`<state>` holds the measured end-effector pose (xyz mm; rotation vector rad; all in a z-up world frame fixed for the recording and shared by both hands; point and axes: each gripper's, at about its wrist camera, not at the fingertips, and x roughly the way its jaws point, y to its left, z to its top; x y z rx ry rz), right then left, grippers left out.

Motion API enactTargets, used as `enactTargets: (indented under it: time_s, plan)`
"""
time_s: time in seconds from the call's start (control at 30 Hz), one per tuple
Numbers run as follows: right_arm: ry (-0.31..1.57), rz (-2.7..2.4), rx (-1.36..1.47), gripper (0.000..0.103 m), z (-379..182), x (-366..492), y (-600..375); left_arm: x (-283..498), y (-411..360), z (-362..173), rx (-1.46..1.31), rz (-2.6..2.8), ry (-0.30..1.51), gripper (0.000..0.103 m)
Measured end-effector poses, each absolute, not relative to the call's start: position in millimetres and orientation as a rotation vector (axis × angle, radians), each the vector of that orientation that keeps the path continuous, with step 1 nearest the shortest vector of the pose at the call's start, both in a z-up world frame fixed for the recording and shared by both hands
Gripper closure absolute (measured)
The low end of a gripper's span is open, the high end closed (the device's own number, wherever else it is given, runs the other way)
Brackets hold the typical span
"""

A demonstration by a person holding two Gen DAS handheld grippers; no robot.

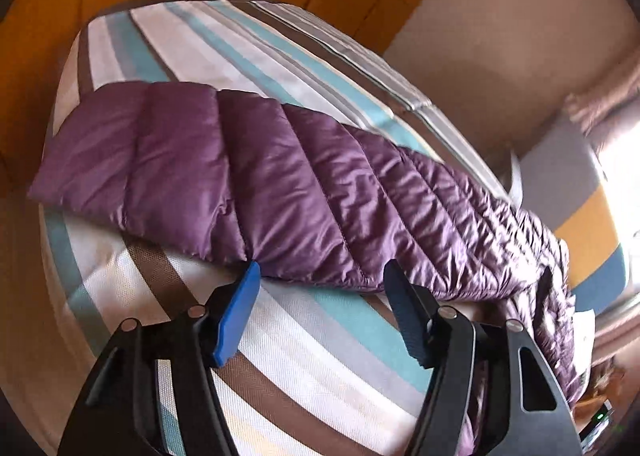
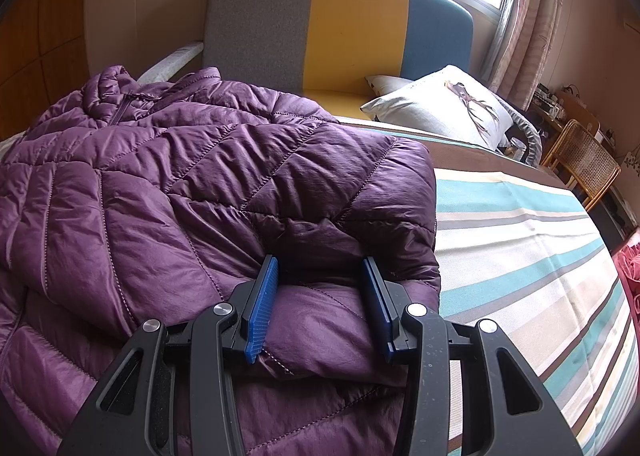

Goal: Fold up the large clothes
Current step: 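Grasp the other sleeve cuff with the left tool and lift it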

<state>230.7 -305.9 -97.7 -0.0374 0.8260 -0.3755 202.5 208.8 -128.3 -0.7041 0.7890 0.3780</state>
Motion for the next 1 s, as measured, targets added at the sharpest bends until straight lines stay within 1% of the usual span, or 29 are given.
enactTargets:
  time_s: [0.03,0.07,0.1,0.13,0.2,0.33,0.4,0.43,0.47,0.5,0.53,0.57,0.67,0.87,1.0]
  plan:
    - [0.825,-0.375,-0.037,0.06,-98,231,-306,199,212,-129,-0.731,0.397,0.776,0.043]
    - [0.825,-0.374,-0.035,0.06,-97,231,-307,191,215,-128,-0.754,0.473,0.758,0.043]
    - [0.825,-0.374,-0.034,0.06,-98,231,-306,179,221,-127,-0.785,0.543,0.727,0.042]
    - [0.825,-0.373,-0.032,0.06,-98,231,-307,167,229,-128,-0.844,0.608,0.685,0.037]
    - [0.825,-0.374,-0.032,0.06,-98,231,-307,154,243,-134,-0.93,0.644,0.627,0.036]
    - [0.824,-0.373,-0.029,0.06,-98,231,-307,167,262,-137,-0.92,0.625,0.637,0.035]
    - [0.824,-0.374,-0.031,0.06,-98,231,-307,169,275,-142,-0.981,0.627,0.601,0.038]
    - [0.824,-0.375,-0.033,0.06,-98,231,-307,171,279,-143,-0.997,0.644,0.59,0.045]
    - [0.824,-0.376,-0.036,0.06,-98,231,-307,170,282,-142,-1.003,0.661,0.583,0.058]
    - [0.825,-0.376,-0.037,0.06,-98,231,-307,175,288,-145,-1.008,0.68,0.589,0.067]
    - [0.824,-0.376,-0.037,0.06,-97,231,-307,179,291,-147,-1.005,0.692,0.605,0.083]
    - [0.824,-0.376,-0.037,0.06,-97,231,-307,180,294,-147,-1.004,0.693,0.612,0.089]
    - [0.824,-0.376,-0.037,0.06,-98,231,-307,190,277,-132,-0.885,0.71,0.608,0.094]
    - [0.824,-0.377,-0.038,0.06,-98,231,-306,221,219,-82,-0.598,0.621,0.53,0.094]
    - [0.824,-0.377,-0.038,0.06,-98,231,-306,256,153,-53,-0.355,0.487,0.521,0.094]
